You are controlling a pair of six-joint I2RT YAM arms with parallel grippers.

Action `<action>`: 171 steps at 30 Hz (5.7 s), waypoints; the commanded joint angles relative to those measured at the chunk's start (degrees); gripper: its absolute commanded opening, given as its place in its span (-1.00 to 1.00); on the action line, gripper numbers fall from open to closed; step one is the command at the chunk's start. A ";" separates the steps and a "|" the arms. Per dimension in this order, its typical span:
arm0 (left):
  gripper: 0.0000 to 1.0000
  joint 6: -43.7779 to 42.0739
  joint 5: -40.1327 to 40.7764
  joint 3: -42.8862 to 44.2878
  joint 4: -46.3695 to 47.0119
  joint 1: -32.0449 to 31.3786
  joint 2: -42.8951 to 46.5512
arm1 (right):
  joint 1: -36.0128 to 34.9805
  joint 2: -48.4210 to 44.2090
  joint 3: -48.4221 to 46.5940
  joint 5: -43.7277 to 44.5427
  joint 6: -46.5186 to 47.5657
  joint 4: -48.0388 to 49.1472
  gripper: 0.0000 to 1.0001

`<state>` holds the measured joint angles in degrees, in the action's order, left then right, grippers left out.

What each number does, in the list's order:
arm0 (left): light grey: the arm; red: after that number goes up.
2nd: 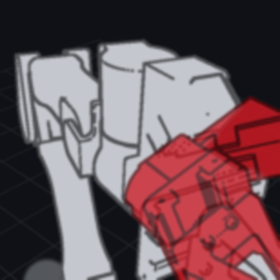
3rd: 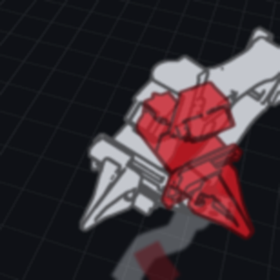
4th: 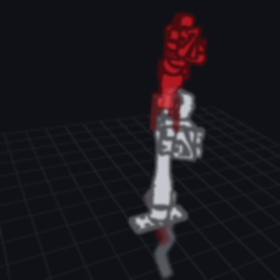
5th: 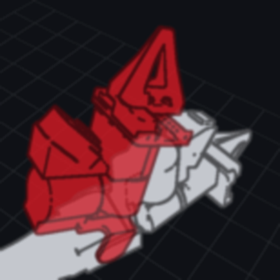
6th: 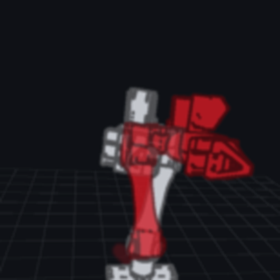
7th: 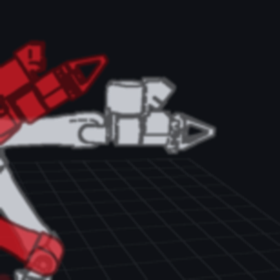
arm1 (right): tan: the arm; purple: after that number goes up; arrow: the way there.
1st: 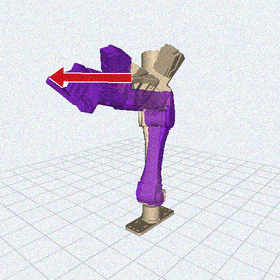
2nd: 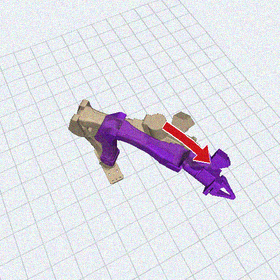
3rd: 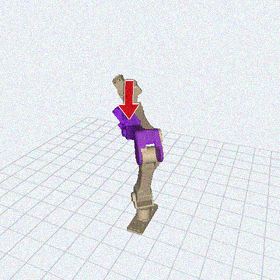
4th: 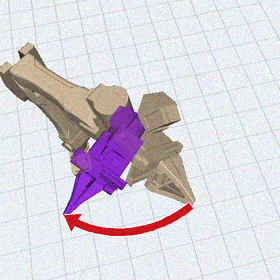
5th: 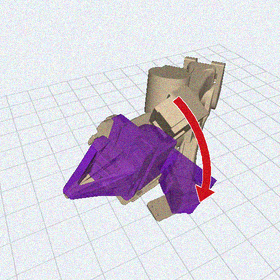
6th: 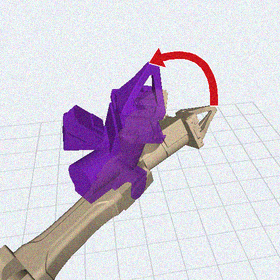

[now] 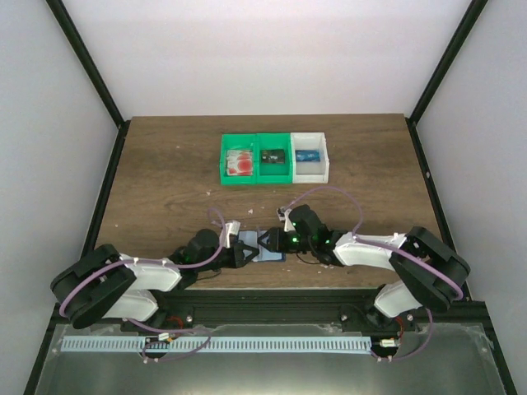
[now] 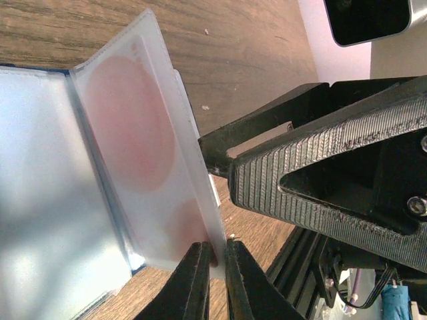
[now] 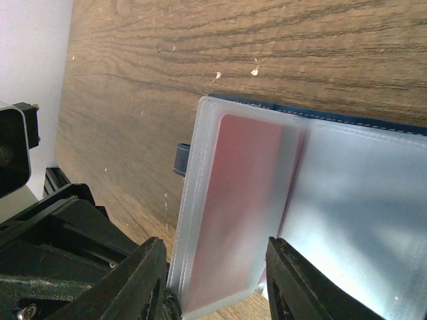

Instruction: Take the credit cards out of the card holder

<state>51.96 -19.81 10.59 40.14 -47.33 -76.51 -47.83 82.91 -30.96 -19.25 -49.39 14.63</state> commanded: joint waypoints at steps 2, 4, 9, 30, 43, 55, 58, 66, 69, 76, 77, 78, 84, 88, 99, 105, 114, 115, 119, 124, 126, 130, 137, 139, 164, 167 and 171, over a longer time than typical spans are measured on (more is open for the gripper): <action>-0.78 -1.22 -0.37 0.85 0.55 0.05 -0.40 | -0.42 0.83 -1.80 -0.19 0.88 -0.69 -0.14; -0.78 -1.25 -0.32 0.75 0.49 0.03 -0.31 | -0.42 1.22 -1.91 -0.04 1.03 -0.94 -0.14; -0.78 -1.30 -0.38 0.95 0.58 0.03 -0.63 | -0.42 2.60 -2.39 -0.18 1.21 -1.44 -0.14; -0.72 -2.10 5.91 0.15 -12.02 0.13 8.61 | -0.42 -1.11 -2.05 8.61 4.35 -11.71 -0.17; -0.21 -0.47 14.41 3.70 -28.02 -0.06 20.27 | -0.42 -8.93 -1.82 16.73 5.90 -21.07 -0.24; -0.19 2.26 5.99 4.61 -15.56 -0.15 13.07 | -0.17 -5.70 -2.11 13.31 7.19 -14.31 -0.68; -0.23 3.39 5.18 4.33 -10.82 -0.20 8.25 | 0.00 -3.12 -2.58 12.04 7.29 -12.51 -0.75; -0.22 3.76 2.70 5.88 -3.33 0.00 0.30 | 0.31 0.94 -1.32 12.92 7.29 -11.10 -0.83; -0.21 3.60 2.74 6.31 -2.74 0.21 -2.05 | 0.37 1.69 0.37 12.84 6.82 -10.15 -0.83; -0.19 3.67 3.51 6.79 -1.56 0.22 -6.90 | 0.37 1.40 2.94 12.48 6.13 -8.36 -0.84; -0.19 3.67 3.45 6.80 -0.96 0.22 -7.63 | 0.42 1.30 3.00 12.54 6.14 -8.28 -0.84; -0.19 3.68 3.39 6.77 -0.64 0.22 -8.21 | 0.38 1.21 3.06 12.64 6.14 -8.24 -0.84; -0.21 3.80 3.19 6.65 2.48 0.22 -10.68 | 0.37 1.28 3.35 12.41 6.15 -7.83 -0.85; -0.32 4.29 2.55 6.61 4.99 0.20 -12.67 | 0.37 0.98 3.41 12.22 6.14 -7.63 -0.85; -0.29 4.02 3.55 7.43 4.39 0.21 -15.18 | 0.37 0.48 3.79 12.30 6.21 -7.69 -0.86; -0.22 3.11 6.31 8.07 -0.41 0.16 -13.87 | 0.37 0.77 3.87 12.29 6.24 -7.43 -0.86; -0.23 3.52 4.33 7.87 2.13 0.06 -16.17 | 0.37 0.94 4.16 12.51 6.23 -7.27 -0.93; -0.24 4.04 3.41 7.76 3.78 0.12 -16.93 | 0.33 0.98 4.24 12.48 6.15 -7.23 -0.93; -0.31 6.95 0.94 6.23 10.60 -0.07 -19.41 | 0.37 0.93 4.14 12.30 6.08 -7.16 -0.93; -0.63 8.49 -0.22 5.23 14.82 -0.04 -21.16 | 0.37 0.64 4.12 12.30 5.97 -7.12 -0.93; -0.82 8.75 0.06 4.69 15.64 0.02 -21.10 | 0.37 0.52 4.39 12.35 5.94 -7.11 -0.93; -1.00 8.43 1.22 3.86 15.72 0.13 -20.32 | 0.35 0.58 4.76 12.60 5.88 -7.02 -0.93; -1.00 8.08 1.90 2.62 13.93 1.22 -17.86 | 0.46 0.93 5.33 12.82 5.63 -6.93 -0.93; -1.00 8.00 2.25 2.09 12.98 1.74 -16.89 | 0.46 0.85 5.35 12.85 5.62 -7.02 -0.93; -1.00 5.90 -10.20 4.15 14.14 4.62 -18.21 | 0.67 -5.21 2.26 6.23 6.99 -6.11 -0.62; -1.00 7.91 -12.44 3.40 19.76 4.86 -19.76 | 0.99 -4.93 2.63 6.44 6.85 -5.87 -0.54; -1.00 9.82 -14.76 2.45 25.79 5.27 -22.18 | 3.90 -5.64 6.11 0.56 6.04 -1.53 -0.41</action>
<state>59.90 -30.63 13.87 56.71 -42.61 -96.71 -46.30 77.62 -27.05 -13.93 -42.92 9.54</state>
